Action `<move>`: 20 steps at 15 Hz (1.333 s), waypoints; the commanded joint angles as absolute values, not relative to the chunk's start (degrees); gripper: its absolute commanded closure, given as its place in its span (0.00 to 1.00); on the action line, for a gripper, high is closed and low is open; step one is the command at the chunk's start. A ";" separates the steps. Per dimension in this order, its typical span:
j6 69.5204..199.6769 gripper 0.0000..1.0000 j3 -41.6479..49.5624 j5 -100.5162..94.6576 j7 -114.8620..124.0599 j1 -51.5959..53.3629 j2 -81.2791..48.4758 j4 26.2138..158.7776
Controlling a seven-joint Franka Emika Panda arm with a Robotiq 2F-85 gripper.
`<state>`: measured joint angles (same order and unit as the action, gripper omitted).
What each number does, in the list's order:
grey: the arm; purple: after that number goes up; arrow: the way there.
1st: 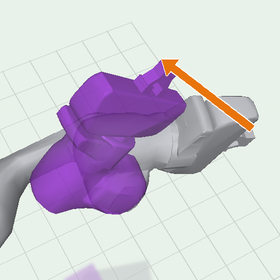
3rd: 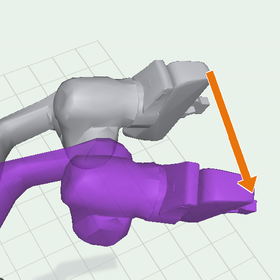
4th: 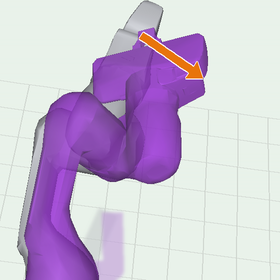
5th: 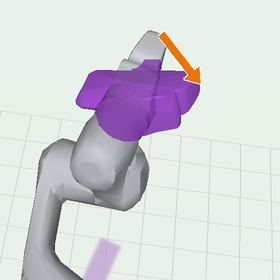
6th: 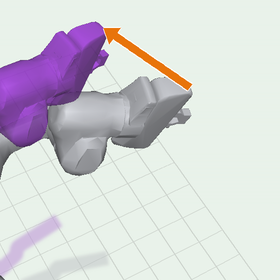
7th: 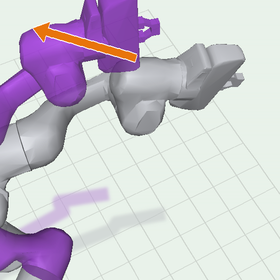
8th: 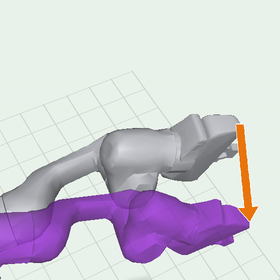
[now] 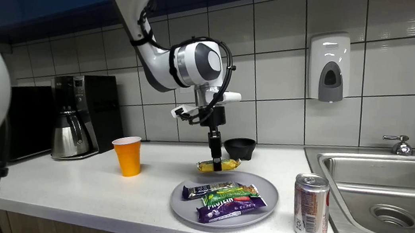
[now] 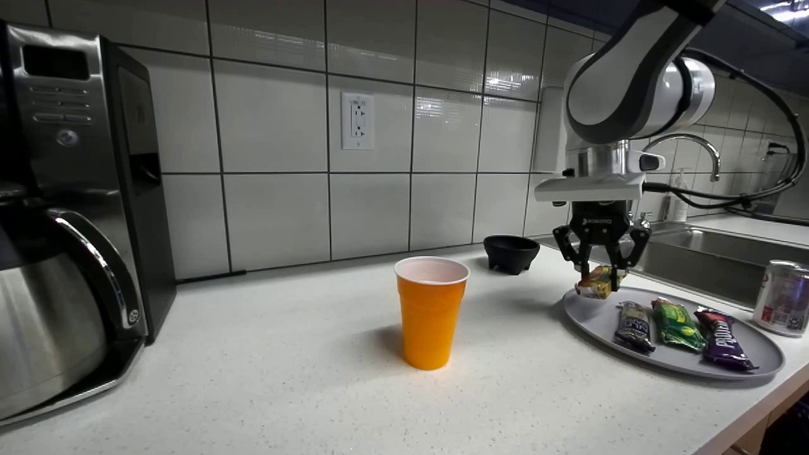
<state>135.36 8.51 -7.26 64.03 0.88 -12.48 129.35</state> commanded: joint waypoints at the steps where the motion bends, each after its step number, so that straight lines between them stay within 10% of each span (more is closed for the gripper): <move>1: 138.21 0.83 8.40 -8.04 61.65 0.10 -12.49 130.87; 17: 141.82 0.83 8.61 -7.28 59.32 0.62 -13.57 132.48; 18: 141.56 0.33 8.59 -7.30 59.04 0.64 -13.41 132.61; 20: 141.46 0.27 8.59 -7.47 58.35 0.72 -12.82 133.09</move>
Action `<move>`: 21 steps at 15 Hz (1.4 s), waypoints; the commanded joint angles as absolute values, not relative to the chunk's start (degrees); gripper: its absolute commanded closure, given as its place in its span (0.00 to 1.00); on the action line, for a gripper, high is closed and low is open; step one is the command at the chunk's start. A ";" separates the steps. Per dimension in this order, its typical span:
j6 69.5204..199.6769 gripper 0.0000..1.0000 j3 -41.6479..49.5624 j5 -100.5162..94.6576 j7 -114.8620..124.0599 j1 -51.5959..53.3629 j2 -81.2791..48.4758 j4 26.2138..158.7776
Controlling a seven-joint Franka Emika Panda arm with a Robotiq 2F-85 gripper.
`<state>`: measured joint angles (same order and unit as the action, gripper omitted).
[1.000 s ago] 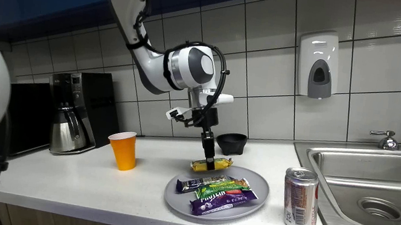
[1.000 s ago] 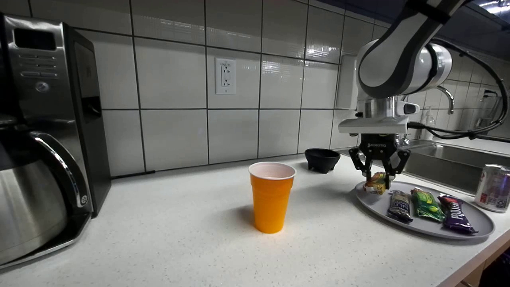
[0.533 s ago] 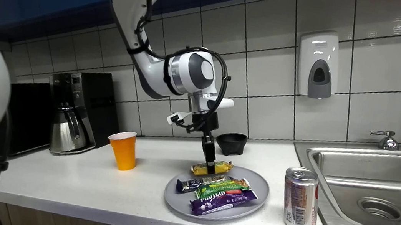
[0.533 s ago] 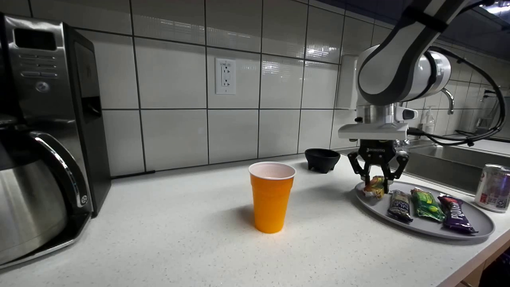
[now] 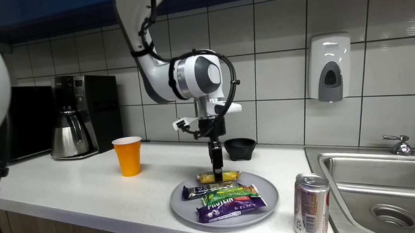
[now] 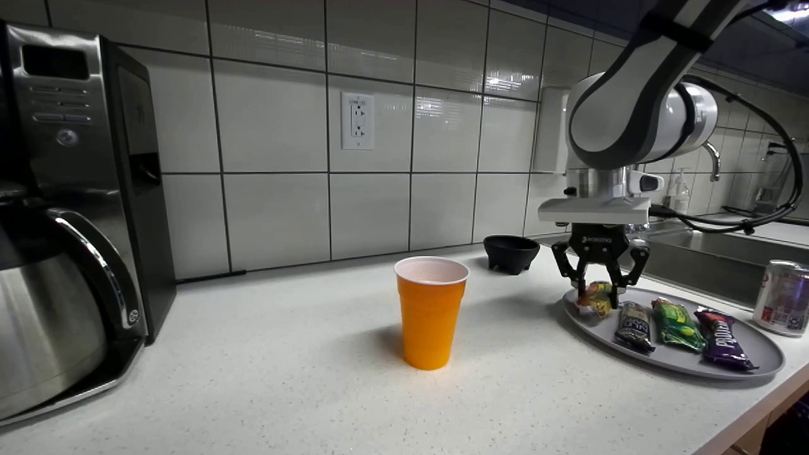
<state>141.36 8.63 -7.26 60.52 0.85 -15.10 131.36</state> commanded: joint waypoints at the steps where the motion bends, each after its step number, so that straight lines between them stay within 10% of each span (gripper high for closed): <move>1: 141.36 0.19 8.67 -7.63 58.14 0.77 -12.33 133.39; 4: 141.31 0.01 8.63 -7.90 57.19 0.85 -10.56 134.48; 21: 138.87 0.00 2.45 0.93 25.04 0.89 11.43 150.07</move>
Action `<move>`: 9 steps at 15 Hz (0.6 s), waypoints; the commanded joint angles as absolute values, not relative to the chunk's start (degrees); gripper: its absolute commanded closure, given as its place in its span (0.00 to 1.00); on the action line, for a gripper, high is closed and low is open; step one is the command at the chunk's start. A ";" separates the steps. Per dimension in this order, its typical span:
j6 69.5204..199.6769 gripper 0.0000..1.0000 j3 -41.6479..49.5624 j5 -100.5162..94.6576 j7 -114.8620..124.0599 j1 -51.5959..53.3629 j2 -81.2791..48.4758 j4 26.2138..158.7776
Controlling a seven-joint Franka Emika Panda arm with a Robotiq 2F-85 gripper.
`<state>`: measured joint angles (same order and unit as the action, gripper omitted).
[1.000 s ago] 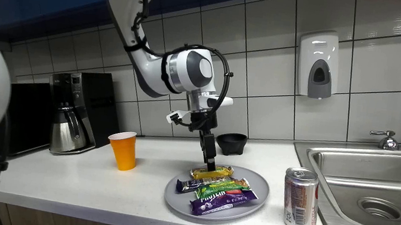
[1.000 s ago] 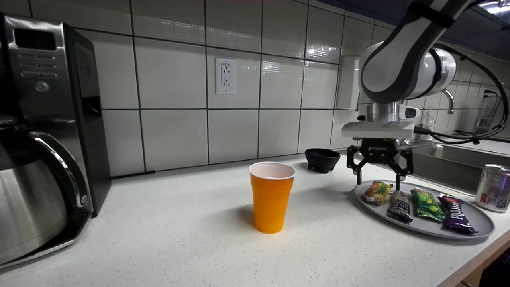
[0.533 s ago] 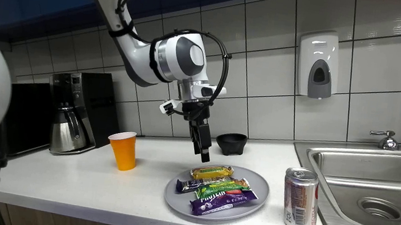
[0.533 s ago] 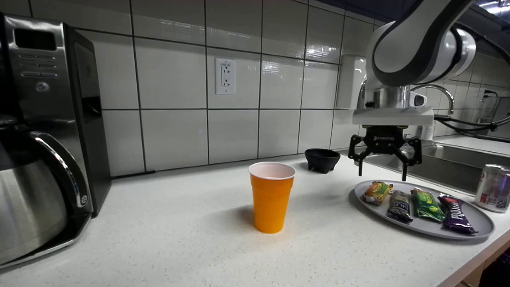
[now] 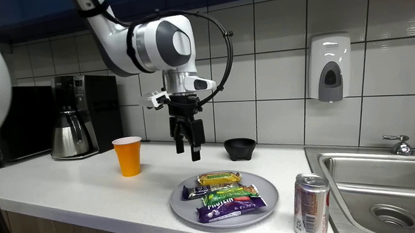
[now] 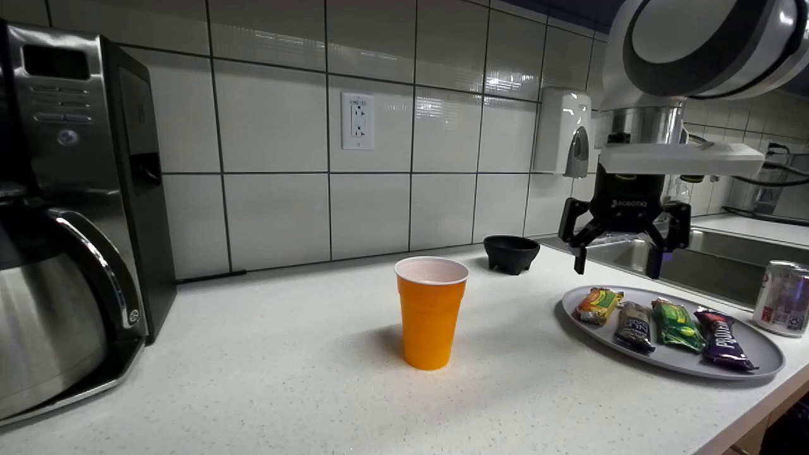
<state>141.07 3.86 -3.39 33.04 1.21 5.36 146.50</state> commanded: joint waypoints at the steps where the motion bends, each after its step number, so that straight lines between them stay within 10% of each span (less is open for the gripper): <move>1: 138.10 0.00 2.27 2.95 22.17 1.00 12.81 150.76; 9: 128.71 0.00 1.36 6.65 13.99 0.79 21.40 153.13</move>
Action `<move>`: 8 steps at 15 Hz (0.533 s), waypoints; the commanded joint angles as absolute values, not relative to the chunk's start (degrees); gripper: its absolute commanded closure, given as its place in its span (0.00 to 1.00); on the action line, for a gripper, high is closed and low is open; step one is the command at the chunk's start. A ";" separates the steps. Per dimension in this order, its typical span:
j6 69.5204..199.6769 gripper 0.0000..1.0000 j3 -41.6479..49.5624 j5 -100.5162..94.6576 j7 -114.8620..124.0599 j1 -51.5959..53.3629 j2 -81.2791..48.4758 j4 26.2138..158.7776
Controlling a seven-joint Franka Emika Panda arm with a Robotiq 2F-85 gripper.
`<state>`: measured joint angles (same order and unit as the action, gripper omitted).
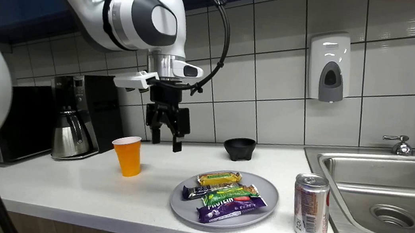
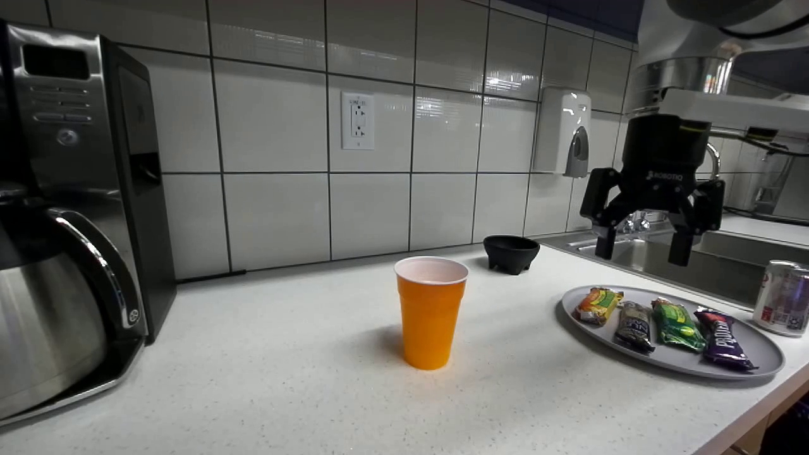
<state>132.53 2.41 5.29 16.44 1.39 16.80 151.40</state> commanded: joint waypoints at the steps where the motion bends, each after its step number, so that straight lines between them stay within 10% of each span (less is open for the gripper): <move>1: 127.14 0.00 1.17 6.35 13.93 0.74 21.99 153.05; 8: 119.22 0.00 -0.61 0.79 14.96 -0.58 23.90 152.52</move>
